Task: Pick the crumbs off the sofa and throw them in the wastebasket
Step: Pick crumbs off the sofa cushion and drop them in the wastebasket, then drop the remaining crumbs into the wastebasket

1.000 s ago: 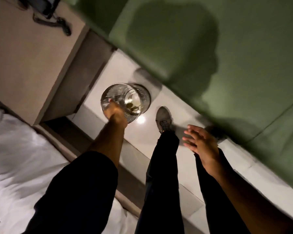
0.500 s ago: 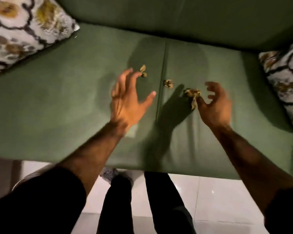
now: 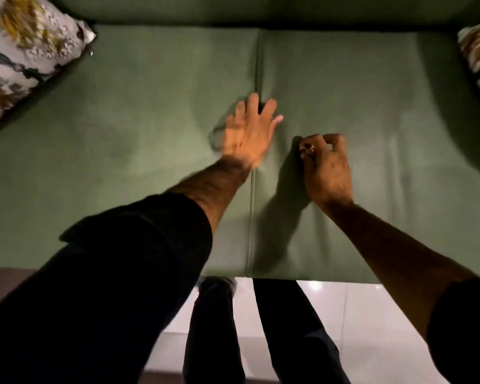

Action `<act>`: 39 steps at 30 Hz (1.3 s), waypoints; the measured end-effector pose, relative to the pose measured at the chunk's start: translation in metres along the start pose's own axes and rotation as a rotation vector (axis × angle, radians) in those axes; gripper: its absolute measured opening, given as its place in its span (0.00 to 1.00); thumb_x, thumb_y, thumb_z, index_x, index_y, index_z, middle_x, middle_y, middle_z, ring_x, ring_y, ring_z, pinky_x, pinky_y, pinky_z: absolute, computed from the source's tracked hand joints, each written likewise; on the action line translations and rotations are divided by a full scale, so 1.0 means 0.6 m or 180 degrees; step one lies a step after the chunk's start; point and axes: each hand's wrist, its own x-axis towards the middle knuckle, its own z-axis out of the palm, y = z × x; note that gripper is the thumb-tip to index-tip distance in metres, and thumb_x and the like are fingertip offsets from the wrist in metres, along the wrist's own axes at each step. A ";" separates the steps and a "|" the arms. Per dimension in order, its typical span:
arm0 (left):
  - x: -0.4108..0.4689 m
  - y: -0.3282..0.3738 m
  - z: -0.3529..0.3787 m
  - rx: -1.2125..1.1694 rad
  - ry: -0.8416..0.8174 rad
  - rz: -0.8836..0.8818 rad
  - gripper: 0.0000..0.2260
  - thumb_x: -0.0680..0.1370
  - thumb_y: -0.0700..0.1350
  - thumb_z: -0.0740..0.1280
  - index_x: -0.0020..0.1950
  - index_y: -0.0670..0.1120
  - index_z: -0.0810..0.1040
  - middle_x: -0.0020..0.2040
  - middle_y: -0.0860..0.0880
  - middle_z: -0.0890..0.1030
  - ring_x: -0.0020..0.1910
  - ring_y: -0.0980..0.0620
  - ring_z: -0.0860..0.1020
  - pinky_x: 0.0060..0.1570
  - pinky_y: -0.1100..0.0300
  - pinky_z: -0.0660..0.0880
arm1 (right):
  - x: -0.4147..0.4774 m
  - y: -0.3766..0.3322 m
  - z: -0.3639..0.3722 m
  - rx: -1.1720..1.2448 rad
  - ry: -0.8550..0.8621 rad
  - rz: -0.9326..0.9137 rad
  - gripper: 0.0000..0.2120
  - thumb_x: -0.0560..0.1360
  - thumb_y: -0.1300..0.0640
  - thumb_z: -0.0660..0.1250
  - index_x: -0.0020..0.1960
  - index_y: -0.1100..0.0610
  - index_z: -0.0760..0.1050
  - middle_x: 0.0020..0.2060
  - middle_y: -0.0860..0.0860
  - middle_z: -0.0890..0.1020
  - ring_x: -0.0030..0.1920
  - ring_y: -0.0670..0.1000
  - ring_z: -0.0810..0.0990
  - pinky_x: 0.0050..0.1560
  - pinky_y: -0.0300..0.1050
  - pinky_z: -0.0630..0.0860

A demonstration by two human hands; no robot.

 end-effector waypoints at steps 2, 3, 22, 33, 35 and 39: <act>-0.002 0.002 0.000 -0.0197 -0.0166 0.0001 0.18 0.85 0.57 0.54 0.66 0.47 0.73 0.61 0.42 0.77 0.56 0.40 0.79 0.47 0.46 0.77 | -0.026 0.001 0.014 0.0162 -0.0062 0.0206 0.11 0.81 0.61 0.62 0.61 0.57 0.79 0.62 0.59 0.73 0.58 0.59 0.78 0.60 0.42 0.73; -0.006 0.003 -0.005 -0.0310 -0.0224 -0.0015 0.18 0.85 0.57 0.54 0.64 0.47 0.74 0.59 0.42 0.78 0.55 0.39 0.80 0.46 0.46 0.77 | -0.043 -0.003 0.021 0.0244 -0.0090 0.0311 0.11 0.81 0.61 0.62 0.60 0.57 0.79 0.61 0.60 0.74 0.58 0.59 0.78 0.61 0.42 0.72; -0.802 -0.441 0.074 -0.1093 -0.0536 -0.2883 0.07 0.82 0.44 0.58 0.56 0.44 0.73 0.55 0.41 0.77 0.55 0.39 0.75 0.50 0.45 0.75 | -0.532 -0.390 0.426 0.0451 -0.2495 -0.1154 0.09 0.80 0.62 0.66 0.55 0.60 0.84 0.51 0.59 0.86 0.54 0.60 0.82 0.56 0.43 0.74; -0.880 -0.595 0.128 -0.2326 -0.0688 -0.3565 0.27 0.73 0.33 0.64 0.73 0.42 0.66 0.70 0.39 0.69 0.70 0.36 0.69 0.68 0.43 0.71 | -0.615 -0.450 0.594 0.0212 -0.3360 -0.0206 0.21 0.81 0.62 0.63 0.74 0.61 0.69 0.71 0.60 0.76 0.69 0.60 0.76 0.70 0.46 0.70; -0.890 -0.593 0.111 -0.2453 -0.0614 -0.3739 0.27 0.74 0.34 0.63 0.73 0.43 0.65 0.71 0.39 0.69 0.70 0.35 0.71 0.67 0.43 0.72 | -0.612 -0.446 0.579 0.0341 -0.3399 0.0057 0.22 0.83 0.64 0.60 0.76 0.61 0.66 0.71 0.61 0.75 0.70 0.62 0.75 0.69 0.53 0.73; -0.903 -0.583 0.055 -0.2351 0.0145 -0.3510 0.23 0.72 0.44 0.61 0.67 0.45 0.74 0.63 0.42 0.77 0.61 0.36 0.78 0.61 0.43 0.76 | -0.570 -0.463 0.488 0.1341 -0.2869 0.0181 0.16 0.82 0.68 0.62 0.66 0.56 0.72 0.62 0.58 0.78 0.52 0.59 0.81 0.52 0.54 0.80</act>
